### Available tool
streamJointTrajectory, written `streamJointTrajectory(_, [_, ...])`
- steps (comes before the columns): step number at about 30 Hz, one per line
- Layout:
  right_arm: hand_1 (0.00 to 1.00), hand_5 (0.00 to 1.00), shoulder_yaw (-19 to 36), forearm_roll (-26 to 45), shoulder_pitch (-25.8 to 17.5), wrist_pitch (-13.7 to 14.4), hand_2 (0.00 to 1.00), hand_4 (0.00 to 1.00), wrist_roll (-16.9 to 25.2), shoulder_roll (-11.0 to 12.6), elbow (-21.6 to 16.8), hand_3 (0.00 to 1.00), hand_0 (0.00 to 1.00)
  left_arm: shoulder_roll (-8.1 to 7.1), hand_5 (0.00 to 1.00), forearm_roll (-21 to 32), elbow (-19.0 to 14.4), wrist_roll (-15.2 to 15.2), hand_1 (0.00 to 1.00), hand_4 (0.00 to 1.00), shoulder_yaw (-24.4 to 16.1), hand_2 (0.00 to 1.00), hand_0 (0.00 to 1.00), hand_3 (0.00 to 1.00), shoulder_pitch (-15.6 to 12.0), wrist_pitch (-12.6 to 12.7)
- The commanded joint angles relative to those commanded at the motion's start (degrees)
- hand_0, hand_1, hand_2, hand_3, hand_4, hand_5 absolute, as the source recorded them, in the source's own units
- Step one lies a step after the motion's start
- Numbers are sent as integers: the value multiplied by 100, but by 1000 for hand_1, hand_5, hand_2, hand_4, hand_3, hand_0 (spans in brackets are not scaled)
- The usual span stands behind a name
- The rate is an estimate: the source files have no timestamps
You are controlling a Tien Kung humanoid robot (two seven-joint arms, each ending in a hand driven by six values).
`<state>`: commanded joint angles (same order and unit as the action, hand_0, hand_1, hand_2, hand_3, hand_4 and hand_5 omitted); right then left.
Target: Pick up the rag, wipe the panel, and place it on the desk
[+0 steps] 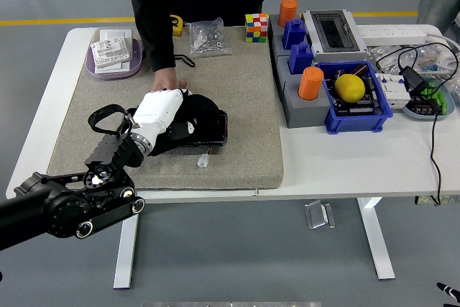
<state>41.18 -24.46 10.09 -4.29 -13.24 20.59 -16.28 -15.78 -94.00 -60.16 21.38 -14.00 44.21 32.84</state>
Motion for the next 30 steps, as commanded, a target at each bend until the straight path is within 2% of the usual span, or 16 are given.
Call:
streamJointTrajectory(20, [590,594,96,-52,-33,15,707,998,-4,-42,10,649,769,-370,2,-26,121,-46,85,303,-357,533,190,515,-267,2])
streamJointTrajectory(30, [590,594,145,-72,-66,11,707,998,-8,-77,18,650,769,-621,2,-84,171,-55,85,305,-599,532,190,515,-495,-8])
